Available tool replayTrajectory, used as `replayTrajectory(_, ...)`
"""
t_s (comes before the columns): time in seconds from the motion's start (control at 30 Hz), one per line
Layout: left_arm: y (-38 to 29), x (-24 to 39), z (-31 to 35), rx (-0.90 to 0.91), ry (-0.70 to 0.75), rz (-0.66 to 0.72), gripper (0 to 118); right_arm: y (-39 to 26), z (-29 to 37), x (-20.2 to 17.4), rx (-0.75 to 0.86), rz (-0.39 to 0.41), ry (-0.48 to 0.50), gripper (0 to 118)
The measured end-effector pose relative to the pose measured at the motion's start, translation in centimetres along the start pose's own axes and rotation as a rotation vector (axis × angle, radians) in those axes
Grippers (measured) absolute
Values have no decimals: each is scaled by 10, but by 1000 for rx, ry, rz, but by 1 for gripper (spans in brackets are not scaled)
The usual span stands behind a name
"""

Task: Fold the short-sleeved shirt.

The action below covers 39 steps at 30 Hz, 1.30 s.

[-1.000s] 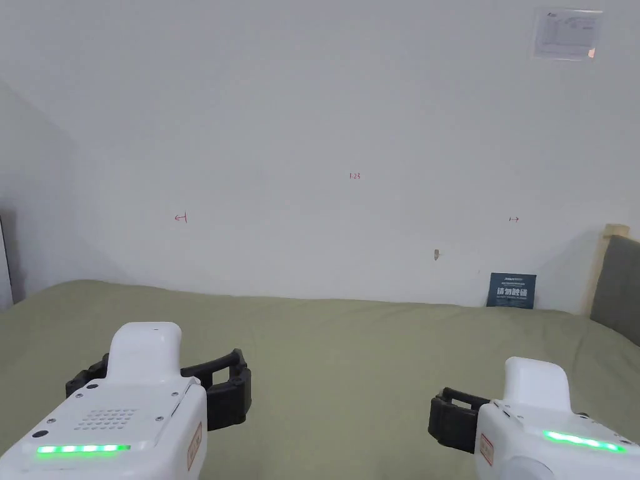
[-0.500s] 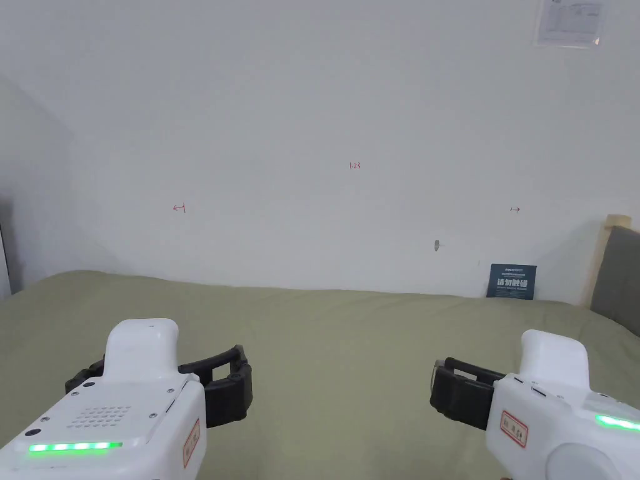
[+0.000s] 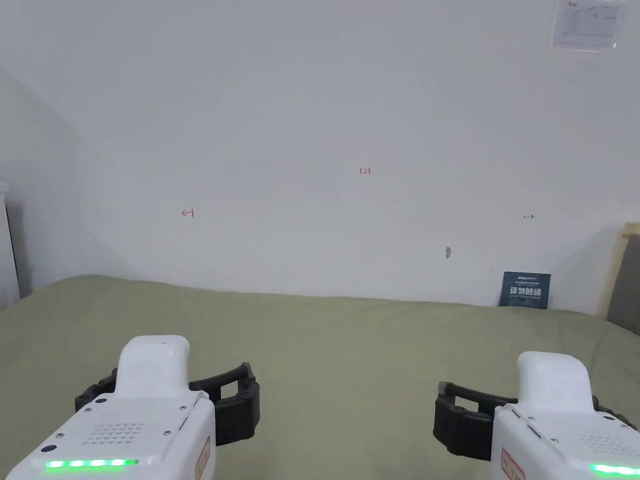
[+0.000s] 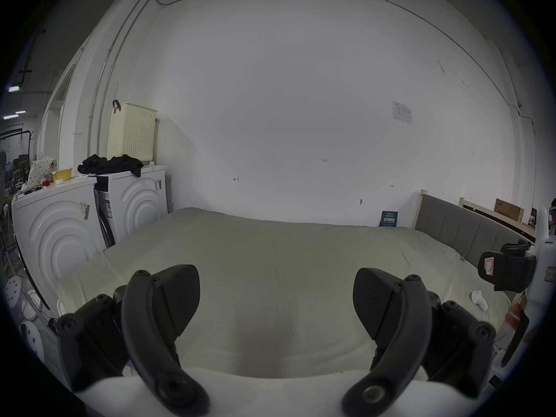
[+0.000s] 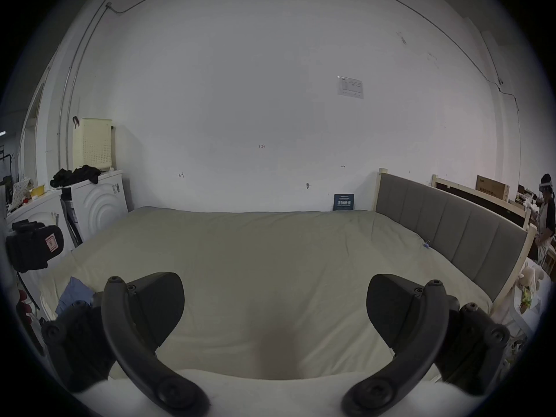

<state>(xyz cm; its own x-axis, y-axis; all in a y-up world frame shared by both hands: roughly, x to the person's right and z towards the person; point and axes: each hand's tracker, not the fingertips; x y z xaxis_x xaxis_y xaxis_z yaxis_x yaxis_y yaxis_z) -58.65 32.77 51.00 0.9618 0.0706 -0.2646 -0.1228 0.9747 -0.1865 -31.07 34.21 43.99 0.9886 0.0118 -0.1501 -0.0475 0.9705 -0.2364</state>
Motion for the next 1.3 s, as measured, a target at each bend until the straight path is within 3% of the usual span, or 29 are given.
replayTrajectory(0.6, -7, 2, -48, -46, 15, -10, 106, -10, -51, -1, -30, 20, -12, 118)
replayTrajectory(1.3, -12, 10, -52, -61, -9, -10, 106, -11, -52, 0, -33, 36, -8, 118)
